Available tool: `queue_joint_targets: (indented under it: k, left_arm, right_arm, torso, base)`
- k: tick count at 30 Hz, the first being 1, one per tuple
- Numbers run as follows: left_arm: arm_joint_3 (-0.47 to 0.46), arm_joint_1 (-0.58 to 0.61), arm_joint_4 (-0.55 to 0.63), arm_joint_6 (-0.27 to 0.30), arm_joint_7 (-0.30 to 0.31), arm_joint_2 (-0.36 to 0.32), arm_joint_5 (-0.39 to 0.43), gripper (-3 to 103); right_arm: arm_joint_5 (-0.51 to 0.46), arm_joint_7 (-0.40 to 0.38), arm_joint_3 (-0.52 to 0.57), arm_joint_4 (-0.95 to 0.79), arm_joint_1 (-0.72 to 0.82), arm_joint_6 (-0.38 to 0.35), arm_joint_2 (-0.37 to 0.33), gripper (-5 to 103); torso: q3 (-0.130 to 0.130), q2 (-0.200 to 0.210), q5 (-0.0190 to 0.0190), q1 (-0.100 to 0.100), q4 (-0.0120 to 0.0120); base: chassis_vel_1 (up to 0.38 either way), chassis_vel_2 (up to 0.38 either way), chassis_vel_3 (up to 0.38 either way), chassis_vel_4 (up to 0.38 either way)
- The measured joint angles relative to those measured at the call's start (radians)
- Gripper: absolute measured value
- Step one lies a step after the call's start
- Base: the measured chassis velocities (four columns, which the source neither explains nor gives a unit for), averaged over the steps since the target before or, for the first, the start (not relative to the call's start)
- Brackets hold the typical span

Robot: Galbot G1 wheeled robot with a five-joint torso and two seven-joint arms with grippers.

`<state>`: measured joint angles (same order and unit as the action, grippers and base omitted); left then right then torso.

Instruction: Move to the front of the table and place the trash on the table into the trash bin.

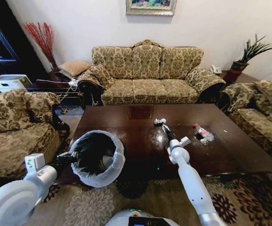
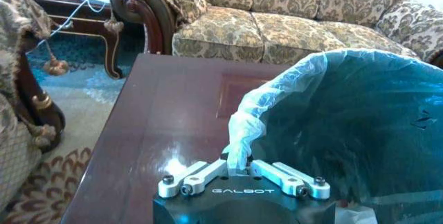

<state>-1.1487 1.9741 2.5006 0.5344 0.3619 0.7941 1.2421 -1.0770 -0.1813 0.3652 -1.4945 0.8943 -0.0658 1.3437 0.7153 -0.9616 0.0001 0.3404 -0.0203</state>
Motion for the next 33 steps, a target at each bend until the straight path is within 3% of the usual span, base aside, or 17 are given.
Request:
queue_joint_targets:
  k: [5, 9, 15, 26, 33]
  left_arm:
    - [-0.002, 0.000, -0.006, -0.001, 0.000, -0.008, 0.000, 0]
    - [0.020, -0.012, -0.014, -0.013, -0.001, -0.006, -0.010, 0]
    - [0.024, -0.012, -0.019, -0.015, -0.005, -0.012, -0.016, 0]
    - [0.022, -0.008, -0.018, -0.018, -0.005, -0.007, -0.015, 0]
    - [0.021, -0.006, -0.017, -0.018, -0.006, -0.007, -0.015, 0]
  right_arm:
    - [-0.008, -0.024, 0.001, -0.002, -0.007, -0.050, 0.002, 100]
    - [0.004, -0.114, 0.009, 0.023, -0.034, -0.091, 0.021, 100]
    - [-0.107, -0.196, 0.040, 0.038, -0.074, -0.163, 0.036, 100]
    - [-0.258, -0.253, 0.074, 0.065, -0.087, -0.165, 0.057, 100]
    - [-0.263, -0.250, 0.083, 0.145, -0.143, -0.153, 0.081, 100]
  torso:
    - [0.000, 0.000, -0.0002, 0.001, 0.0002]
    - [0.001, 0.001, -0.0001, 0.002, 0.0001]
    - [0.000, 0.000, 0.0000, 0.000, 0.0003]
    - [0.000, 0.000, -0.0001, 0.001, 0.0003]
    - [0.000, 0.000, -0.0001, 0.000, 0.0001]
  base:
    - [-0.237, 0.235, 0.230, -0.242]
    - [-0.151, 0.179, 0.153, -0.150]
    - [-0.006, 0.011, 0.007, -0.015]
    - [0.018, -0.016, -0.011, 0.010]
    - [0.000, 0.000, 0.000, 0.000]
